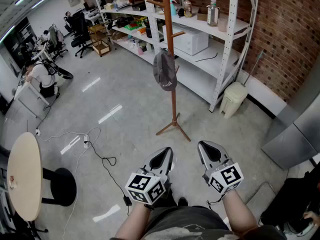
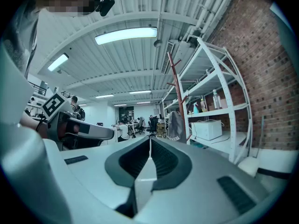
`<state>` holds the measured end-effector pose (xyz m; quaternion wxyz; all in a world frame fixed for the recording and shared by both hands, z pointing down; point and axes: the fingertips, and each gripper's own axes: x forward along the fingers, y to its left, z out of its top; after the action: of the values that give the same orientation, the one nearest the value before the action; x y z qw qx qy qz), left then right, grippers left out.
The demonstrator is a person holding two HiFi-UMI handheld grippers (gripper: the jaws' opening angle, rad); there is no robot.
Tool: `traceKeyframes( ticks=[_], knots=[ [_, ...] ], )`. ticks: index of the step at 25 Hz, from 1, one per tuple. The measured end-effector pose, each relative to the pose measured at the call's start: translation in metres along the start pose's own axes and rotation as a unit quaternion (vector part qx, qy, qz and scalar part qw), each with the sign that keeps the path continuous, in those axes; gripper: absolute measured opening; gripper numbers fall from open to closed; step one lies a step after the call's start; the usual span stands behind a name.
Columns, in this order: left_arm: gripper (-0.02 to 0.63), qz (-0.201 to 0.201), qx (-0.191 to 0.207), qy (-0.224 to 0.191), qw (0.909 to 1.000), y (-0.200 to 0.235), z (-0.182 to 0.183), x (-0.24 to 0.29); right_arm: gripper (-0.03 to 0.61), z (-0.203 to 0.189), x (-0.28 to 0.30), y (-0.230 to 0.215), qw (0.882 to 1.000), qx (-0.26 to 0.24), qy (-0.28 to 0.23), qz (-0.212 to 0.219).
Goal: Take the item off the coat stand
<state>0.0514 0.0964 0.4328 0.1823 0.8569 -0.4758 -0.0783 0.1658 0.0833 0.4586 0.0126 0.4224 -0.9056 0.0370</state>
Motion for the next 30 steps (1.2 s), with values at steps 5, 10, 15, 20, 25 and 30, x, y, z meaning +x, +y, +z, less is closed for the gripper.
traceKeyframes(
  ticks=[5,10,15,20,25,30],
  knots=[
    [0.008,-0.007,-0.003,-0.009,0.9999,0.022,0.013,0.014,0.016,-0.004,0.026,-0.007,1.000,0.004,0.009,-0.002],
    [0.008,-0.010,-0.014,-0.001,0.9999,0.051,0.019,0.037,0.015,-0.007,0.058,-0.020,1.000,0.008,0.017,-0.011],
    [0.008,-0.018,-0.014,0.000,0.9997,0.080,0.035,0.062,0.017,0.000,0.096,-0.035,1.000,0.010,0.014,-0.021],
    [0.008,-0.028,-0.012,0.003,0.9995,0.108,0.050,0.085,0.017,0.004,0.133,-0.045,0.999,0.010,0.014,-0.027],
    [0.008,-0.036,-0.015,0.003,0.9992,0.132,0.065,0.101,0.015,0.011,0.163,-0.049,0.999,0.009,0.014,-0.032],
    [0.008,-0.049,-0.021,-0.001,0.9986,0.150,0.081,0.116,0.017,0.022,0.185,-0.054,0.999,0.002,0.011,-0.042]
  ],
)
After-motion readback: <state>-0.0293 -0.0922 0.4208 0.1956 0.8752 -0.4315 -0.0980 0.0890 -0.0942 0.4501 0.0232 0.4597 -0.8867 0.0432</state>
